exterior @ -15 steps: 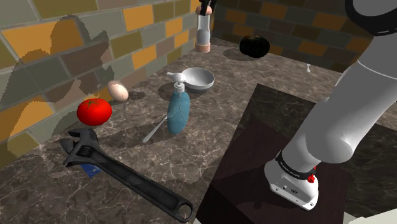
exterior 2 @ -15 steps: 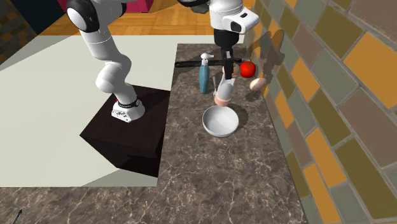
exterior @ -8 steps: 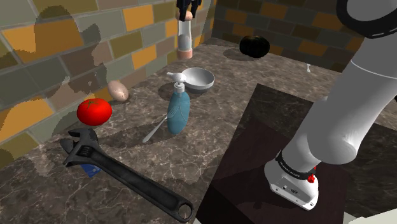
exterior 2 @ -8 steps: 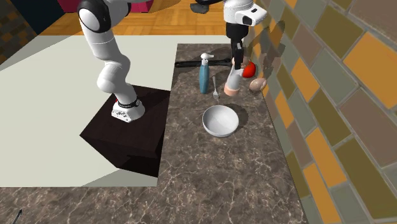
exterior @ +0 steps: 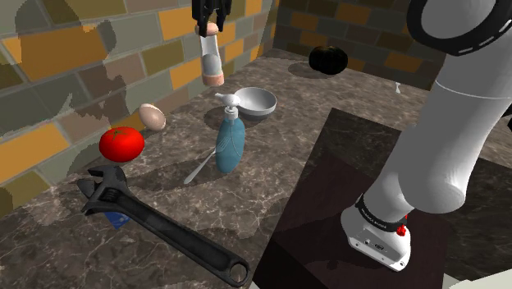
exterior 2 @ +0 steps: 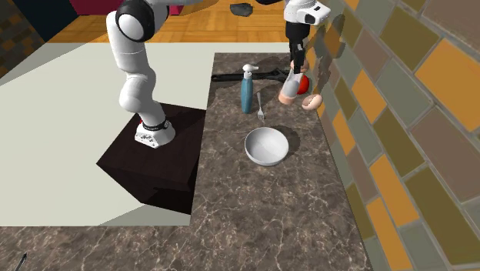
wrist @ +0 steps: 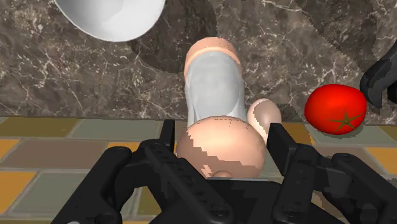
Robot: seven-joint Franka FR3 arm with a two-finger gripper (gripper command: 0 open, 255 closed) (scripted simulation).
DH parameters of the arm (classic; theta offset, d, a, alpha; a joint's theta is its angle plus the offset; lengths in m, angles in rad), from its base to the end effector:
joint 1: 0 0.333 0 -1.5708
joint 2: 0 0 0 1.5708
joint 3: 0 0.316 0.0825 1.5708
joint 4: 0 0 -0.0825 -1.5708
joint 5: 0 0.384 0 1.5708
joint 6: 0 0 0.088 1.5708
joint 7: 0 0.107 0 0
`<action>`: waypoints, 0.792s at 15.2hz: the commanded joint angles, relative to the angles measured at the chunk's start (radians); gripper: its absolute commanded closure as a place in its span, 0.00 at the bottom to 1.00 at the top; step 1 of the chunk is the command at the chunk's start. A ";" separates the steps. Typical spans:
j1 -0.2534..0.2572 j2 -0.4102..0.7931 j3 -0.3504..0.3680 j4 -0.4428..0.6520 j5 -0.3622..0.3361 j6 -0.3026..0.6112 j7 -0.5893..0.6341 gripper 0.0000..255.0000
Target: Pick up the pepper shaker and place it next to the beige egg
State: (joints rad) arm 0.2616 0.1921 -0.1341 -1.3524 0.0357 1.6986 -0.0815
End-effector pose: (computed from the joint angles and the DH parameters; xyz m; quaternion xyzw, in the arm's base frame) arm 0.6192 0.0919 0.6287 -0.9914 -0.1053 -0.0777 0.0070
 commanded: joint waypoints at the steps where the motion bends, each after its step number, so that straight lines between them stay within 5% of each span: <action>1: 0.023 0.042 0.015 0.045 -0.004 -0.001 0.040 1.00; 10: 0.123 0.330 0.063 0.420 -0.021 -0.089 0.198 1.00; 12: 0.125 0.310 0.063 0.359 -0.022 -0.049 0.198 1.00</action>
State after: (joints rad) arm 0.3842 0.4994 -0.0717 -0.9862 0.0148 1.6394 0.1120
